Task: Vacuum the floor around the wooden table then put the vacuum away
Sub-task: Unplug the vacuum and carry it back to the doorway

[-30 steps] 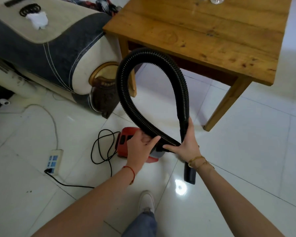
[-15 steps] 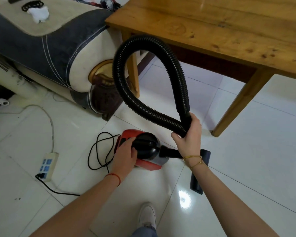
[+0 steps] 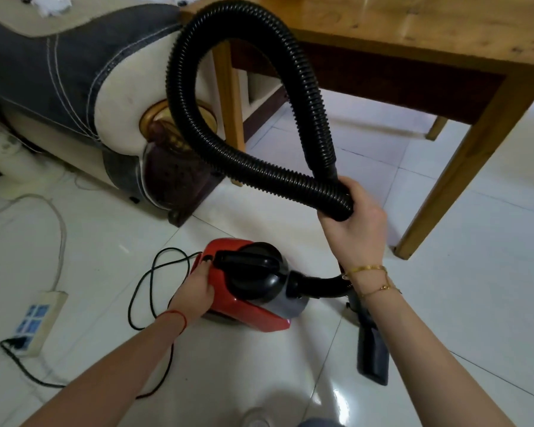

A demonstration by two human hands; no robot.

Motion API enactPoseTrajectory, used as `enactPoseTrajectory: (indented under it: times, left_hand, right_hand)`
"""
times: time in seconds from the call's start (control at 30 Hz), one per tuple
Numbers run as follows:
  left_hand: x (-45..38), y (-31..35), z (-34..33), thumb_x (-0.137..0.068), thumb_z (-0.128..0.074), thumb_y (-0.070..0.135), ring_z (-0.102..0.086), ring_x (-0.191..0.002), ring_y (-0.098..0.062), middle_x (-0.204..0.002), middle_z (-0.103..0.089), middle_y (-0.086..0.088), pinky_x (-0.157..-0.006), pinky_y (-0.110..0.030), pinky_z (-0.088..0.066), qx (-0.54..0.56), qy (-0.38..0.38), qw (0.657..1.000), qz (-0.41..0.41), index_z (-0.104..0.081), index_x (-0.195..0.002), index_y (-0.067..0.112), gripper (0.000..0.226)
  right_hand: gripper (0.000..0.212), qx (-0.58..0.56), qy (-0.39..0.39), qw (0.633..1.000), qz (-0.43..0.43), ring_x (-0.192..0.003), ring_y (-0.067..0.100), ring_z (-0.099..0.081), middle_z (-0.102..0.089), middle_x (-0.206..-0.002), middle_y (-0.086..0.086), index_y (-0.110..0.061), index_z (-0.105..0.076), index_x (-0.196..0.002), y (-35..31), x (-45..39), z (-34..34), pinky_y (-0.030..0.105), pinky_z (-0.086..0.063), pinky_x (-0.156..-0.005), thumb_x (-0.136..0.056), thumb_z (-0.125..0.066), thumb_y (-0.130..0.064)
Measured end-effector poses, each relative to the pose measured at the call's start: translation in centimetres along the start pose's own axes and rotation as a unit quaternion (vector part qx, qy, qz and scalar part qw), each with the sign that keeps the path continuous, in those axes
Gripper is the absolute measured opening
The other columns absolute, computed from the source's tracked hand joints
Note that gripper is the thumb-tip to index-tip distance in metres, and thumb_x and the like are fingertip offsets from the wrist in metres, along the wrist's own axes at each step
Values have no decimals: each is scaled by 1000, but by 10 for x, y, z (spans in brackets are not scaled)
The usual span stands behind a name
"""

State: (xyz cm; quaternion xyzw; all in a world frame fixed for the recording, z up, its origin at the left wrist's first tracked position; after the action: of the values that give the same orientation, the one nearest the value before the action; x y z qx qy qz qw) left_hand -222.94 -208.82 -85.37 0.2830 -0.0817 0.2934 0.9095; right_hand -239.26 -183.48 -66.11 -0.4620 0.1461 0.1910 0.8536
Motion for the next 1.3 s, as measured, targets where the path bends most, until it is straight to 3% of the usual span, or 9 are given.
enactPoseTrajectory:
  times: [0.1,0.47,0.63,0.73,0.8,0.9,1.03,1.17,1.3]
  left_hand:
    - [-11,-8,-4,-87,-45,6,-61,-95,-32,-109,-63,-16,-84,-38,-50,-22,10,1000,2,-26,-148,17,65]
    - [-20,-15,-9,-87,-42,5,-53,-116,-35,-133,-53,-18,-99,-36,-43,-55,18,998,36,-34,-147,15,61]
    - [-21,-12,-7,-86,-47,11,-56,-113,-34,-126,-58,-17,-96,-37,-45,-69,10,997,36,-38,-144,14,58]
    - [-23,-10,-2,-81,-59,23,-59,-107,-27,-117,-63,-12,-92,-33,-47,-50,-11,999,10,-46,-134,14,55]
    - [-25,-1,10,-78,-66,25,-54,-113,-25,-124,-56,-10,-95,-34,-46,-35,30,999,-30,-44,-131,11,59]
    - [-20,40,27,-74,-72,31,-46,-121,-20,-130,-46,-4,-101,-32,-42,-74,106,974,-188,-40,-134,13,70]
    - [-15,98,19,-81,-65,36,-53,-103,-17,-112,-55,1,-89,-30,-45,-198,25,926,-319,-50,-118,18,44]
    - [-21,117,13,-92,-55,29,-60,-96,-24,-107,-62,-7,-81,-32,-47,-245,-77,917,-304,-51,-111,13,26]
    - [-27,112,21,-94,-53,22,-60,-93,-25,-104,-61,-9,-84,-37,-48,-237,-86,926,-282,-50,-110,11,20]
  right_hand:
    - [40,-2,11,1000,1,-95,21,-64,-70,-101,-2,-21,-63,-114,0,1,0,32,-51,-80,-75,-69,-20]
    - [35,13,9,1000,4,-93,17,-64,-70,-98,-8,-28,-63,-110,-1,2,-5,24,-45,-72,-75,-67,-25]
    - [36,23,8,1000,14,-91,20,-64,-70,-96,-6,-29,-63,-108,-1,1,-8,25,-44,-70,-73,-67,-25]
    - [38,30,-3,999,36,-92,22,-64,-69,-97,-5,-26,-62,-111,-3,1,-10,27,-46,-70,-73,-67,-23]
    - [39,38,-12,998,48,-93,23,-64,-69,-98,-4,-24,-62,-113,-4,0,-12,29,-47,-71,-74,-67,-22]
    - [40,47,-25,996,72,-91,24,-63,-69,-98,-2,-22,-62,-115,-8,-2,-15,27,-43,-68,-75,-66,-20]
    - [42,64,-45,993,90,-88,25,-62,-68,-97,0,-22,-60,-117,-15,-5,-22,25,-38,-63,-76,-66,-20]
    - [41,61,-63,991,98,-85,26,-62,-68,-95,1,-21,-59,-117,-21,-10,-31,28,-41,-63,-76,-65,-19]
    - [42,55,-59,992,99,-86,28,-61,-68,-97,3,-20,-59,-119,-26,-26,-40,28,-41,-62,-77,-65,-18]
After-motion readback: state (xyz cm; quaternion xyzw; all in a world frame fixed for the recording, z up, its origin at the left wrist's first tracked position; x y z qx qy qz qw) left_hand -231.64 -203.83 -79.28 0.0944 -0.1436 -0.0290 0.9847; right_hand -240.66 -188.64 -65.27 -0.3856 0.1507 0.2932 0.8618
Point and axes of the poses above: each hand's wrist, its own x-axis away from the middle knuckle, its own z-axis out of the back of the hand, y = z × x, the point moved 7 cm from there along -x, towards the middle knuckle
